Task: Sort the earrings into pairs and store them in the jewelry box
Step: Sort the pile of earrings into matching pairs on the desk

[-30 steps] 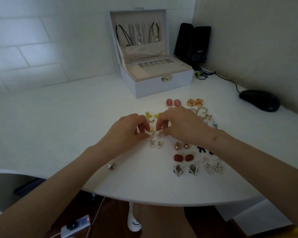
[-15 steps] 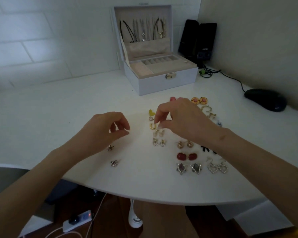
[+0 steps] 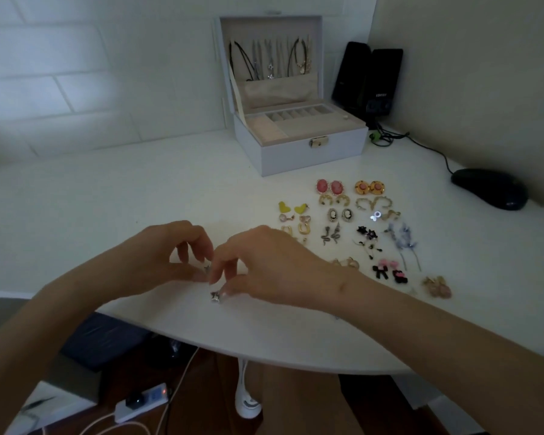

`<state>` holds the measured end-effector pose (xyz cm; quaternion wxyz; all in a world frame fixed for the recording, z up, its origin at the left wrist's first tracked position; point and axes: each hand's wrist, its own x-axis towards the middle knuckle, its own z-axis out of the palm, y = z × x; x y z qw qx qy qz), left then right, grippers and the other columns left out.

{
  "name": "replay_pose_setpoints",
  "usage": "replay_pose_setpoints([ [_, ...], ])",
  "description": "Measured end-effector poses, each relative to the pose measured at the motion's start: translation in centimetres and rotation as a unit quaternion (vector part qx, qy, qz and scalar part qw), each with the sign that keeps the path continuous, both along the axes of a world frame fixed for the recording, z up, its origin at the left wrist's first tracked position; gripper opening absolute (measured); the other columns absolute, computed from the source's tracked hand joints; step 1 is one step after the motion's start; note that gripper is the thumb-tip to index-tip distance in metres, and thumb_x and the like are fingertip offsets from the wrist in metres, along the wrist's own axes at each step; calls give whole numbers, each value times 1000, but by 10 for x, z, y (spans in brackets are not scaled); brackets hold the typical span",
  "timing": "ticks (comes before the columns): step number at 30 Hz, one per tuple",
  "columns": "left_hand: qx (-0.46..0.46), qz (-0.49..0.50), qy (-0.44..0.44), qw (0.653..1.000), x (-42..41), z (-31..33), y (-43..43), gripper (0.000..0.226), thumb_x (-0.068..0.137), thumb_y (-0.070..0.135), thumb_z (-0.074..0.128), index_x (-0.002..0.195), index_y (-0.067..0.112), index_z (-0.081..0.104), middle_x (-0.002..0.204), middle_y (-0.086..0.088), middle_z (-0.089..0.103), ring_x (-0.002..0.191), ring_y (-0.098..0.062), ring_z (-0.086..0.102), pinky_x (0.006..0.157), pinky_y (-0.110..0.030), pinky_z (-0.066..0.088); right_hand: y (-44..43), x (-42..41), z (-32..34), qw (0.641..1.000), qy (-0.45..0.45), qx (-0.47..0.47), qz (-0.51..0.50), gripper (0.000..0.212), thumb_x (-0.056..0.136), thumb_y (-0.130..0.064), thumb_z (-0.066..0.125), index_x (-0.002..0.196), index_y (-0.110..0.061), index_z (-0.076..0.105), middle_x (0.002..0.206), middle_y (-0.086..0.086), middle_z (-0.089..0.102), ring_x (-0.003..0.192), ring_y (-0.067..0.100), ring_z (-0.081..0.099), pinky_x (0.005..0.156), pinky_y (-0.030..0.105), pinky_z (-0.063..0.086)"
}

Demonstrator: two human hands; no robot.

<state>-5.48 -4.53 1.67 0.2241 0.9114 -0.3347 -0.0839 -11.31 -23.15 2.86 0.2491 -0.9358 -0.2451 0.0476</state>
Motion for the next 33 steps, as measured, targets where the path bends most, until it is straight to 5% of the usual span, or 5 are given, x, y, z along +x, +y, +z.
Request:
replay_pose_setpoints([
  [8,-60,8,-21,998,3,-15,-5,32,80,10,66,82,39,55,94,24,54,77,4,52,65,-10,40,6,0,-6,1000,-7,-14,-8,7,79,-22,68,85,-22,71,88,-9,66,77,3,48,63,21,34],
  [14,-78,29,-14,996,4,-20,-6,19,66,47,60,83,39,57,93,19,57,81,-1,55,65,-13,42,-11,-5,-6,999,-6,-38,-31,6,79,-24,68,85,-22,71,88,-10,67,78,1,49,66,18,37],
  [20,-66,36,-9,997,3,-19,-7,32,70,16,78,82,37,58,92,22,58,78,1,54,63,-9,40,-34,-11,-7,997,-7,-37,-69,4,79,-25,69,81,-22,70,83,-11,63,70,0,49,68,19,40],
  [28,-74,55,-25,995,0,-20,-14,8,79,32,65,78,32,57,81,10,58,80,2,53,64,-15,39,-48,-11,3,979,53,161,-113,6,82,-5,67,77,-5,63,75,4,69,68,9,65,67,22,55],
  [33,-114,78,10,990,-6,-10,-23,9,85,13,62,77,17,61,75,7,66,71,-1,61,64,-12,48,-59,-9,10,958,73,248,-126,5,86,-3,61,84,-8,61,75,11,69,65,19,69,63,30,58],
])
